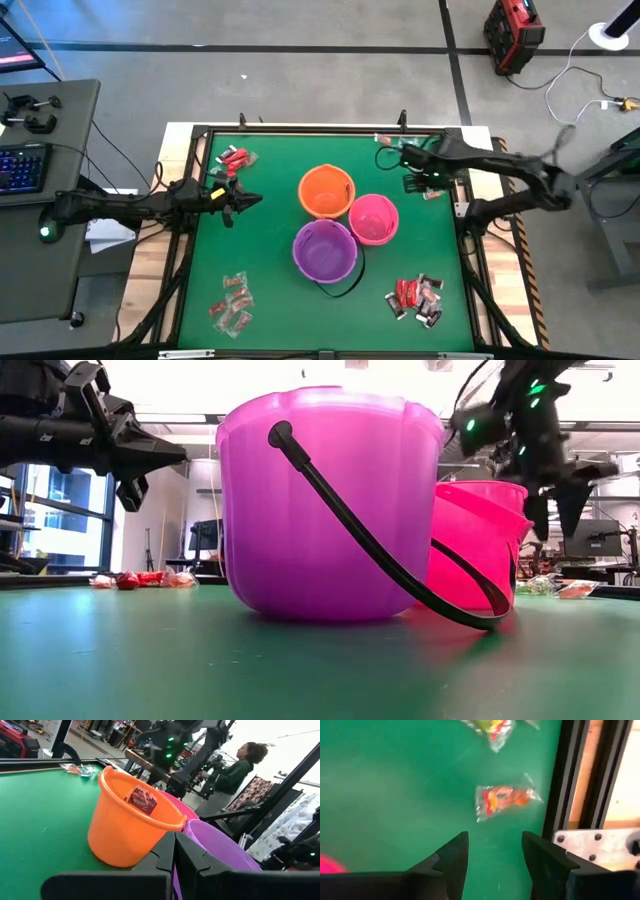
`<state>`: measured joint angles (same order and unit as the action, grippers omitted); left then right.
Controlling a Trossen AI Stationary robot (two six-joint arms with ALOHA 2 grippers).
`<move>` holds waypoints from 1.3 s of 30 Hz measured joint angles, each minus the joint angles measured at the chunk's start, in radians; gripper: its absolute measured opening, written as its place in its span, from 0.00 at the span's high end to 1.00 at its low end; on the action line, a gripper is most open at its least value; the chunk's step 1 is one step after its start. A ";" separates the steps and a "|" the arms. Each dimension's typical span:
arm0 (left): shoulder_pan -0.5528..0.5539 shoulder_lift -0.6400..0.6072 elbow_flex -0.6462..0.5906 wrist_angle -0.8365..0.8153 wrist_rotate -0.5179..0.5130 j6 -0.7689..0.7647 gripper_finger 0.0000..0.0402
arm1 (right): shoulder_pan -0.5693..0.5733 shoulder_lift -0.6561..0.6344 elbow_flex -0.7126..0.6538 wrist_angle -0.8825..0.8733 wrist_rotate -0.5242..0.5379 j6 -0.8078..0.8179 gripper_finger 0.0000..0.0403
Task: Sort candy by brand, put in halloween buckets
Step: Put the orange gummy into the orange bucket
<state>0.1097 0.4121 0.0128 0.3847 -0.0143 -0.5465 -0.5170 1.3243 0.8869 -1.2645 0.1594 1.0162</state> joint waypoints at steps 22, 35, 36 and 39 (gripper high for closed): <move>0.000 0.000 0.000 0.000 0.000 0.000 1.00 | -0.121 0.170 -0.105 0.102 -0.016 0.672 0.56; 0.000 0.000 0.000 0.000 0.000 0.000 1.00 | -0.105 0.066 -0.287 0.359 0.078 0.844 0.56; 0.000 0.000 0.000 0.000 0.000 0.000 1.00 | -0.102 0.064 -0.296 0.374 0.083 0.838 0.56; 0.000 0.000 0.000 0.000 0.000 0.000 1.00 | -0.095 0.063 -0.308 0.402 0.092 0.781 0.62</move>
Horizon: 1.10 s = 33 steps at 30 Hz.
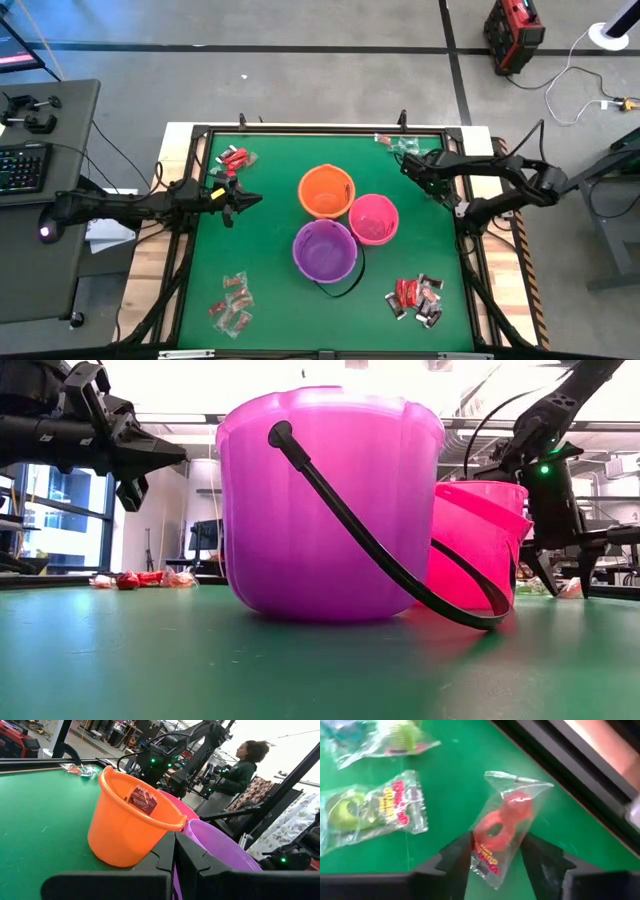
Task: Sort candy by brand, put in halloween buckets
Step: Put the orange gummy into the orange bucket
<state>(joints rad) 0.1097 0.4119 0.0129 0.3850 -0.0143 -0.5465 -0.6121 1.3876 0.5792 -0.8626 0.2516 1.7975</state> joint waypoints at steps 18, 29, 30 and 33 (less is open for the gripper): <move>0.000 0.000 0.000 0.000 0.000 0.000 1.00 | 0.222 -0.283 0.171 0.290 0.080 -0.602 0.98; 0.000 0.000 0.000 0.000 0.000 0.000 1.00 | 0.414 -0.134 0.173 1.173 -0.288 -0.974 0.99; 0.000 0.000 0.000 0.000 0.000 0.000 1.00 | 0.429 -0.111 0.173 1.201 -0.302 -0.997 0.99; 0.000 0.000 0.000 0.000 0.000 0.000 1.00 | 0.459 -0.044 0.173 1.231 -0.313 -1.020 0.95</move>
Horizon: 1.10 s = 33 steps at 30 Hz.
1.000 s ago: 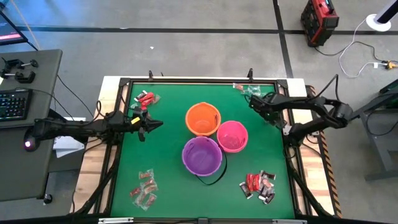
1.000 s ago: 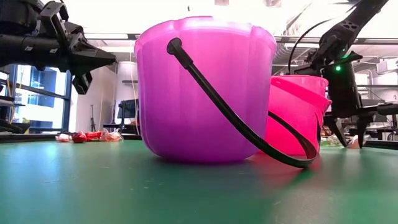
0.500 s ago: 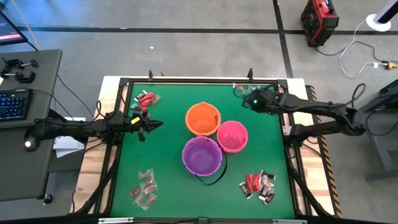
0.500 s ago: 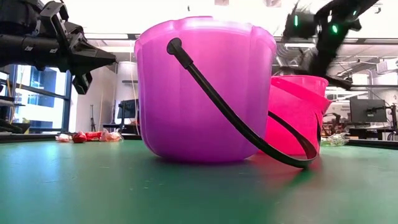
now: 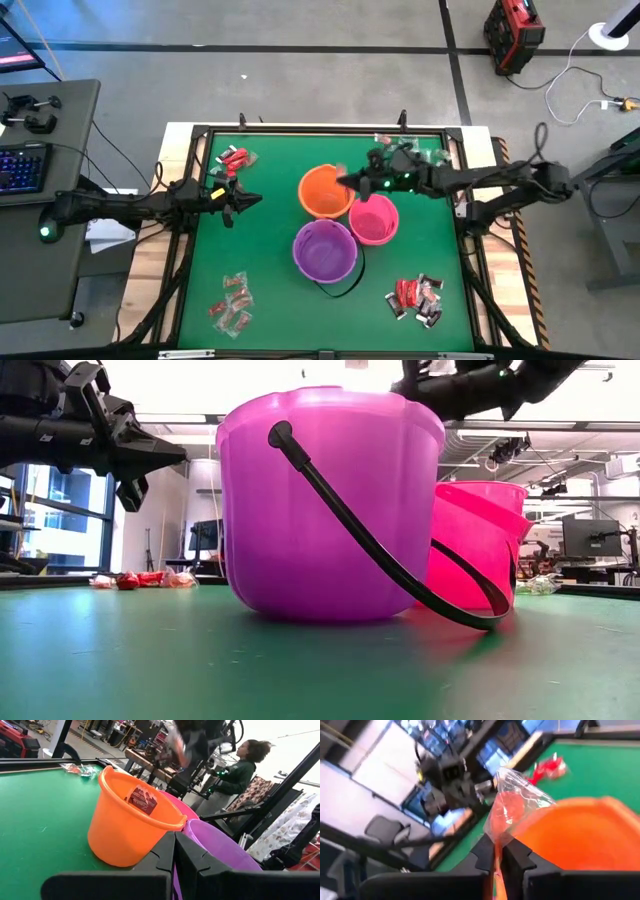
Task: Sort candy by brand, put in halloween buckets
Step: Put the orange gummy into the orange bucket, then put the red gummy into the orange bucket
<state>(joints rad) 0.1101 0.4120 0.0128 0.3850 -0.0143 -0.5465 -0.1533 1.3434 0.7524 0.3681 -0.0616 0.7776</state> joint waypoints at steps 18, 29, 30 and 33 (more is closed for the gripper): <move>0.000 0.000 0.000 0.000 0.000 0.000 1.00 | 0.004 0.074 0.242 -0.195 -0.155 -0.222 0.38; -0.002 0.000 0.000 0.054 0.020 -0.139 1.00 | 0.003 0.072 0.694 -0.532 0.099 -0.369 0.38; -0.002 -0.001 0.000 0.068 0.030 -0.208 1.00 | 0.003 0.072 0.721 -0.575 0.118 -0.369 0.38; -0.002 0.000 0.000 0.142 -0.008 -0.331 1.00 | 0.004 0.072 0.778 -0.668 0.158 -0.368 0.38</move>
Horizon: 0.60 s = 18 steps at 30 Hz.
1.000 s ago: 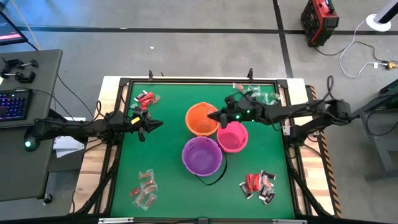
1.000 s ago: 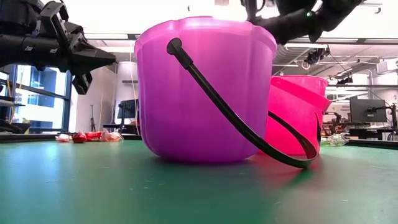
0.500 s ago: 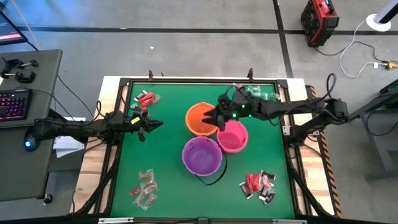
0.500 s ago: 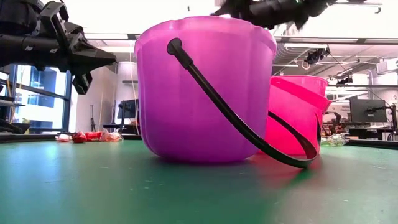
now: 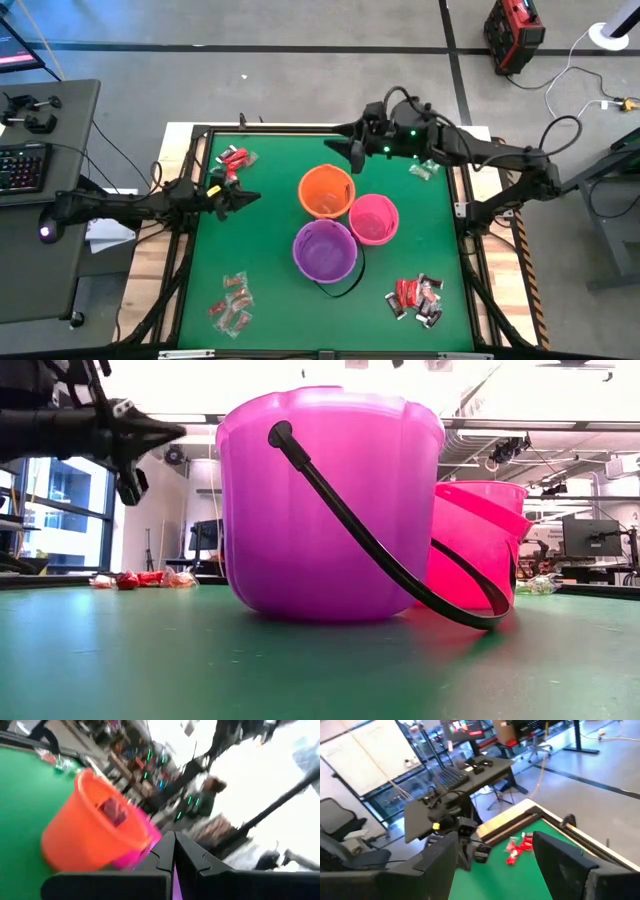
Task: Sort candy by brand, put in halloween buckets
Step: Put the red gummy into the orange bucket
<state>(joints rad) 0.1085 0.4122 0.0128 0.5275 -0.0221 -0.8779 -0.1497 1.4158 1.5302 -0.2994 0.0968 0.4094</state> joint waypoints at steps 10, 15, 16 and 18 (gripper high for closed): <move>0.218 0.231 0.575 -0.758 0.068 0.279 0.92 | -0.010 0.001 -0.028 -0.055 0.098 -0.026 0.38; 0.446 0.463 0.815 -1.281 -0.124 0.458 0.78 | -0.021 0.000 -0.029 -0.133 0.100 -0.034 0.38; 0.487 0.501 0.822 -1.310 -0.122 0.458 0.75 | -0.021 0.000 -0.029 -0.152 0.102 -0.041 0.38; 0.554 0.563 0.816 -1.348 -0.099 0.429 0.70 | -0.021 0.001 -0.029 -0.191 0.101 -0.052 0.38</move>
<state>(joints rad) 0.6625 0.9756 0.8288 -0.8208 -0.1214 -0.4489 -0.1703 1.4166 1.5013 -0.4905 0.1982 0.3570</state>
